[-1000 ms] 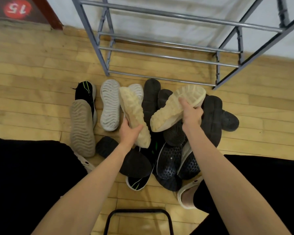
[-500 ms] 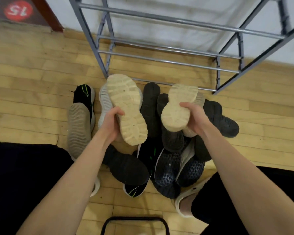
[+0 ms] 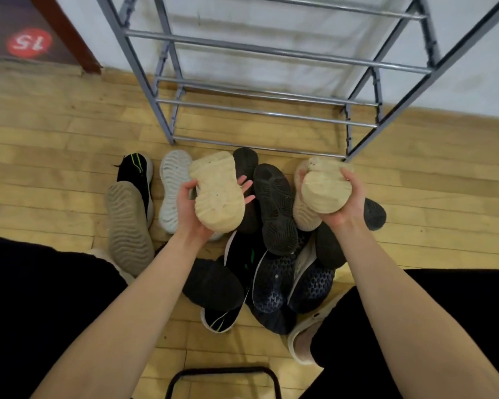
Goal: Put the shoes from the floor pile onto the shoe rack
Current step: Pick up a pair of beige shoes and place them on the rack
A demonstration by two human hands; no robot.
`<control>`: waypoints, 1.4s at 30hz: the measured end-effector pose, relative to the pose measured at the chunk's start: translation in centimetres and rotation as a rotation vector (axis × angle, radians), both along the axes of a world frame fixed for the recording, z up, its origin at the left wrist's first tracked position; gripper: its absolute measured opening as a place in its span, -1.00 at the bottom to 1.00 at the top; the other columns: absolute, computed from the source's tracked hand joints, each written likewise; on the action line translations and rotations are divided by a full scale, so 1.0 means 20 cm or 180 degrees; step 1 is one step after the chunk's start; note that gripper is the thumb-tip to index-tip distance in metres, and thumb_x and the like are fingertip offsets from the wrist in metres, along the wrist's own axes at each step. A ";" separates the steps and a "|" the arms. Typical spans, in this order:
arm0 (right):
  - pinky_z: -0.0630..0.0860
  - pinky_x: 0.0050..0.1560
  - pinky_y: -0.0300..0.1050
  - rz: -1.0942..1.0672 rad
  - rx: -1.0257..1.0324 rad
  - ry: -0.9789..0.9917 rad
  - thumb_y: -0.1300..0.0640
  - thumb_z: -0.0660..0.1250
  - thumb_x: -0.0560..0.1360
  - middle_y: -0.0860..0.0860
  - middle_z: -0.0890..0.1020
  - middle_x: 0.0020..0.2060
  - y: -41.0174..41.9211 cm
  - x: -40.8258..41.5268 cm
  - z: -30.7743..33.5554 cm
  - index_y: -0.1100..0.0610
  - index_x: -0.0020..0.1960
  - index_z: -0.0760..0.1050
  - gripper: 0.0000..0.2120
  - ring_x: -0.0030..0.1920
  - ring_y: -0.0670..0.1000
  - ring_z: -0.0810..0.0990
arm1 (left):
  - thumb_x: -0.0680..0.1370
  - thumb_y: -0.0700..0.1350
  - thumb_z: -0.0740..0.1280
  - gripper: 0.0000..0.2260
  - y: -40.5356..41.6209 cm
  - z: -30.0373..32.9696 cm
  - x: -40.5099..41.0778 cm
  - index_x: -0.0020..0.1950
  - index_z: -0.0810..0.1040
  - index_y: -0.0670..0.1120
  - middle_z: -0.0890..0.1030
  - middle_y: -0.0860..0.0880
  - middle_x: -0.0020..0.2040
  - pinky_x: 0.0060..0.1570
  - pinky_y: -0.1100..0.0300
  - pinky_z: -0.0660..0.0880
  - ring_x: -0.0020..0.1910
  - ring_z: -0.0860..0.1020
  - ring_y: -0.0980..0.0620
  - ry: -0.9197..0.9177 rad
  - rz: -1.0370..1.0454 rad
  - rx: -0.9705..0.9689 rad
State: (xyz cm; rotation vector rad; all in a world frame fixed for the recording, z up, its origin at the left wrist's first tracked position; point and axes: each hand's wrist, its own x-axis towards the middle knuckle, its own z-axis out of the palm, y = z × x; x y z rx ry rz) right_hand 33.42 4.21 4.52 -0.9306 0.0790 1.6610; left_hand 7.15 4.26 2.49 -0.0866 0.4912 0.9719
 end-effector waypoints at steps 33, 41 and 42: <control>0.14 0.39 0.23 0.1405 -0.0417 -0.6041 -0.16 0.32 0.45 0.18 0.38 0.30 1.17 0.49 -0.74 -0.03 0.37 0.35 -0.47 0.35 0.28 0.31 | 0.30 0.06 0.51 -0.56 1.22 -0.69 1.02 0.10 0.49 -0.02 0.46 -0.03 0.14 0.22 -0.03 0.47 0.18 0.47 -0.06 0.5278 -0.0167 0.1430; 0.01 0.47 0.23 0.1848 -0.0493 -0.6168 -0.03 0.21 0.56 0.29 0.15 0.48 1.00 0.42 -0.73 0.16 0.41 0.31 -0.52 0.49 0.31 0.06 | 0.49 0.08 0.38 -0.47 1.25 -0.69 1.05 0.40 0.35 -0.03 0.42 -0.07 0.30 0.35 -0.01 0.34 0.33 0.36 -0.05 0.5037 -0.0824 0.2064; -0.02 0.48 0.22 0.1951 -0.0452 -0.6223 -0.01 0.22 0.56 0.27 0.08 0.51 0.96 0.41 -0.73 0.13 0.46 0.24 -0.48 0.51 0.30 0.01 | 0.52 0.09 0.34 -0.47 1.24 -0.68 1.03 0.43 0.32 -0.03 0.40 -0.09 0.33 0.35 0.01 0.34 0.34 0.35 -0.05 0.5024 -0.0964 0.2097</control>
